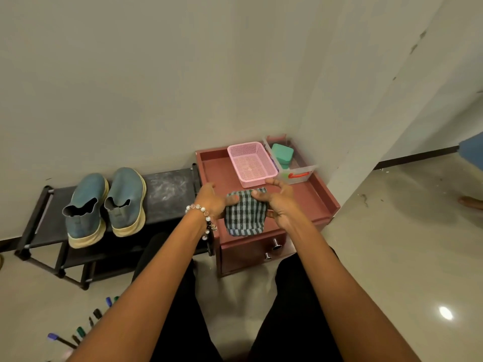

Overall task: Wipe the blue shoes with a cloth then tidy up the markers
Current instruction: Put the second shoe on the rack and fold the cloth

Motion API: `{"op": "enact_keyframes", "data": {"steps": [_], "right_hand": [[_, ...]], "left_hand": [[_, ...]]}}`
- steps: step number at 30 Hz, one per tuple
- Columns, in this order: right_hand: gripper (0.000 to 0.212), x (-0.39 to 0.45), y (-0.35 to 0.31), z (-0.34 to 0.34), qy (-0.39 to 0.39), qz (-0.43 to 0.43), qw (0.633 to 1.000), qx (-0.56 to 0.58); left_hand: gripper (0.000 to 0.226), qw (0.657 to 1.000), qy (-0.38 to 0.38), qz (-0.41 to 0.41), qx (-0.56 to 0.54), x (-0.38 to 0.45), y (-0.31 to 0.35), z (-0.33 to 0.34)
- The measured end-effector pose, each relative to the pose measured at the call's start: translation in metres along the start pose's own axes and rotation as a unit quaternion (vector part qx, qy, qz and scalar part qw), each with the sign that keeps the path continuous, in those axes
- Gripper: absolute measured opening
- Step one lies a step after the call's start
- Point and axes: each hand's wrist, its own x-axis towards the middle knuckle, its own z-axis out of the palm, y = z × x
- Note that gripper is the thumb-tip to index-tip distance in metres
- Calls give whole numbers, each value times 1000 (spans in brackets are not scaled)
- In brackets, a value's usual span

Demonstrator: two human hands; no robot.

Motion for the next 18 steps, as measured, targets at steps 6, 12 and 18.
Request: {"op": "enact_keyframes", "data": {"steps": [6, 12, 18], "right_hand": [[49, 3, 0, -1, -96, -80, 991, -48], [74, 17, 1, 6, -111, -124, 966, -197], [38, 30, 11, 14, -74, -228, 899, -367]], "left_hand": [[39, 993, 62, 89, 43, 1, 0, -1], [63, 963, 25, 147, 223, -5, 2, 1], [46, 890, 97, 196, 400, -2, 4, 0]]}}
